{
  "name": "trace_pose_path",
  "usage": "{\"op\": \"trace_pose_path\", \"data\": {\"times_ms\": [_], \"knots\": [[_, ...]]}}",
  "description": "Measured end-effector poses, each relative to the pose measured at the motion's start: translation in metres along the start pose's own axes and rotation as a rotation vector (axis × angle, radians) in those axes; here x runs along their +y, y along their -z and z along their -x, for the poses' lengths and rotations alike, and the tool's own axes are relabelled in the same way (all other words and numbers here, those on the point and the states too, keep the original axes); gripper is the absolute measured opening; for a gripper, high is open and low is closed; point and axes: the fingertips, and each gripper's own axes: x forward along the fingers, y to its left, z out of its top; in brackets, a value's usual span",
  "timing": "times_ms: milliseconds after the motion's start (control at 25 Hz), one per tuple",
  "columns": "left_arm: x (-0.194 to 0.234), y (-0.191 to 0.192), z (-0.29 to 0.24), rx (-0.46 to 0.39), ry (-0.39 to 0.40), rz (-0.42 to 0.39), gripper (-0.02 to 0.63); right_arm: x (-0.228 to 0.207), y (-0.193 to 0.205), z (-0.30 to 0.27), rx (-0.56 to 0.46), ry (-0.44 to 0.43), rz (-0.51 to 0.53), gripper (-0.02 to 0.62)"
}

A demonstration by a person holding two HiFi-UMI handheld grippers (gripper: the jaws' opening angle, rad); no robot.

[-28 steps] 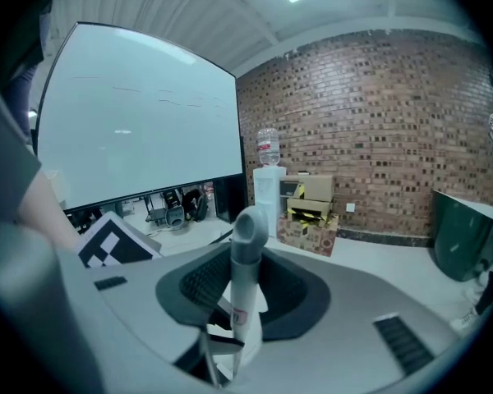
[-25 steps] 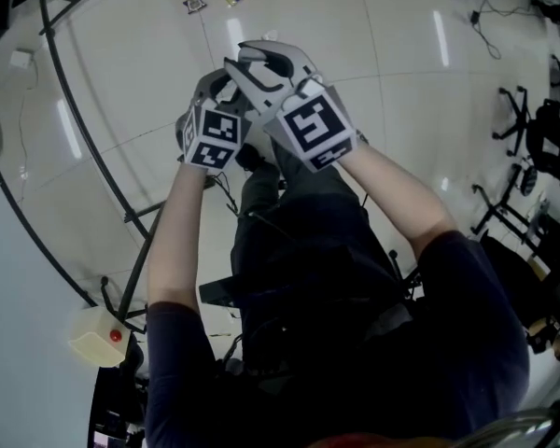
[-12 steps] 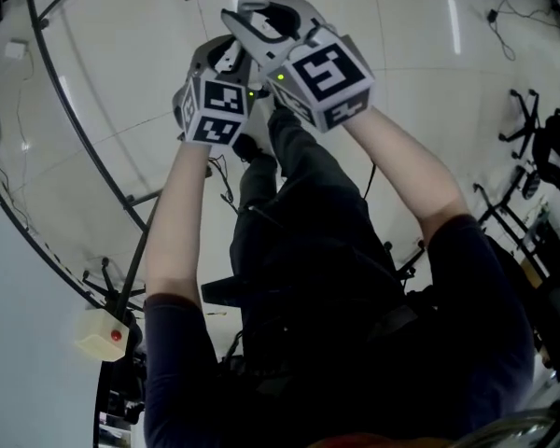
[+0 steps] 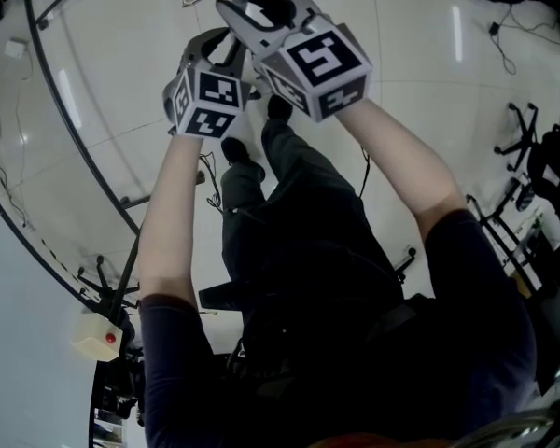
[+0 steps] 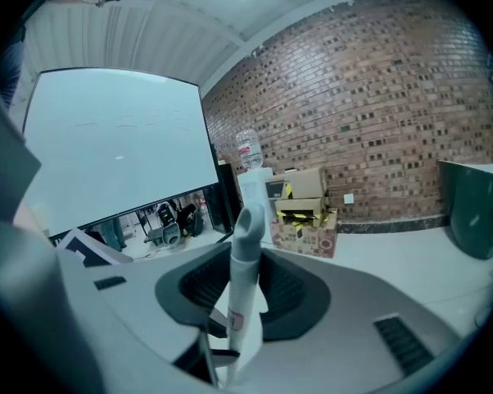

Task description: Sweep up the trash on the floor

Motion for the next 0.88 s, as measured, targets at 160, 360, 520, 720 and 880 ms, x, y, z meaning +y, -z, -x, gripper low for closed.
{"op": "trace_pose_path", "data": {"times_ms": [160, 360, 520, 720, 880], "knots": [[0.010, -0.016, -0.013, -0.017, 0.021, -0.025, 0.089, -0.020, -0.009, -0.005, -0.016, 0.063, -0.006, 0.124], [0.021, -0.023, -0.017, -0.036, 0.074, -0.071, 0.089, -0.031, -0.015, -0.015, -0.021, 0.107, -0.020, 0.126], [0.024, -0.039, -0.026, -0.055, 0.135, -0.116, 0.091, -0.047, -0.025, -0.013, -0.040, 0.170, -0.033, 0.126], [0.028, -0.052, -0.030, -0.063, 0.183, -0.160, 0.091, -0.058, -0.035, -0.012, -0.051, 0.222, -0.042, 0.126], [0.038, -0.060, -0.032, -0.060, 0.197, -0.171, 0.091, -0.062, -0.044, -0.018, -0.043, 0.229, -0.046, 0.124]]}}
